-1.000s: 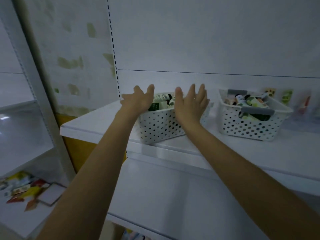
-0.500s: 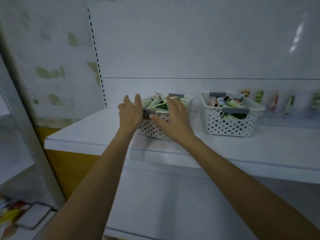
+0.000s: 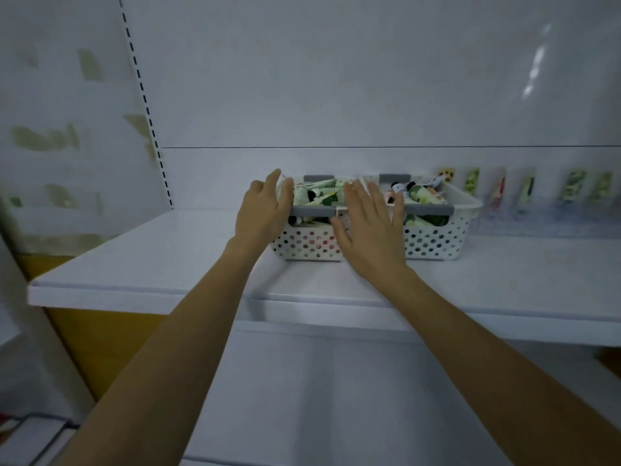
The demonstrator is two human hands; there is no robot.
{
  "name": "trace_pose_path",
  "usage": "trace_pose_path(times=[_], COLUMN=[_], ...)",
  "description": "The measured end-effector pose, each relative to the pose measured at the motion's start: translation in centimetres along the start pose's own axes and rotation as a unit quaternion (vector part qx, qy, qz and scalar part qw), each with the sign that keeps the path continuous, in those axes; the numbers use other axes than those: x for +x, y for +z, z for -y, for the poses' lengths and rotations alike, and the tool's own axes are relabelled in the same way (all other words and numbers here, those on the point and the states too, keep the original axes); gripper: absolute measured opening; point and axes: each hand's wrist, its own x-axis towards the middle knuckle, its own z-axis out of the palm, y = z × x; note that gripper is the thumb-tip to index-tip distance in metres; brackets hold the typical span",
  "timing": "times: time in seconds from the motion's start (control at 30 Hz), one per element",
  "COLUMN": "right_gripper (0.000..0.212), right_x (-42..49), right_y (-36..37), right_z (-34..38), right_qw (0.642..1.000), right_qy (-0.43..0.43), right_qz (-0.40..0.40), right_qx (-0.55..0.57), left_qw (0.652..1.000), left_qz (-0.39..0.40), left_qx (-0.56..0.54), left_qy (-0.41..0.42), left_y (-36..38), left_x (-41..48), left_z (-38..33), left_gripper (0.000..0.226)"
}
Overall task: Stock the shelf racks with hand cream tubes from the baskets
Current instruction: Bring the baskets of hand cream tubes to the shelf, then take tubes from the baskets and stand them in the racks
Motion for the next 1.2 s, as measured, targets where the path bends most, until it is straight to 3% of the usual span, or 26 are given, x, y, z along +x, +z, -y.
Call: trace_pose_path(times=[0.2,0.33,0.5,0.67,0.73,0.83,1.0,1.2], right_gripper=[0.059,0.058,0.064,0.054,0.047,0.038,0.029,0.03], right_x=[1.3,1.3,1.4,2.0,2.7,4.6,6.9,7.8], right_y=[1.1,1.6,0.8,-2.3,-4.1,-6.1,-7.1,-5.5], right_z=[-0.1,-0.1,-0.1,-1.2,-2.4,-6.1,-12.9,-16.7], right_qw=[0.995,0.994,0.992,0.992,0.989,0.991,0.978,0.953], right_qy=[0.029,0.018,0.019,-0.019,-0.014,0.018,0.071,0.066], right_qz=[0.006,0.001,0.076,0.116,0.095,0.075,0.161,0.25], right_qx=[-0.1,-0.109,-0.1,0.053,0.116,0.109,0.114,0.158], left_qw=[0.999,0.996,0.98,0.96,0.959,0.949,0.928,0.916], left_qz=[-0.003,0.0,0.036,0.023,0.056,0.141,0.206,0.256], left_qx=[0.046,0.09,0.195,0.214,0.172,0.138,0.176,0.187], left_qy=[-0.003,0.01,0.033,0.176,0.216,0.246,0.255,0.248], left_y=[1.1,1.2,0.6,0.0,0.3,1.4,4.1,7.4], left_x=[1.4,2.0,2.3,3.2,3.9,4.9,7.2,8.5], left_z=[0.1,0.4,0.2,-2.2,-3.9,-6.5,-9.8,-13.2], left_gripper=[0.051,0.05,0.05,0.046,0.043,0.039,0.035,0.034])
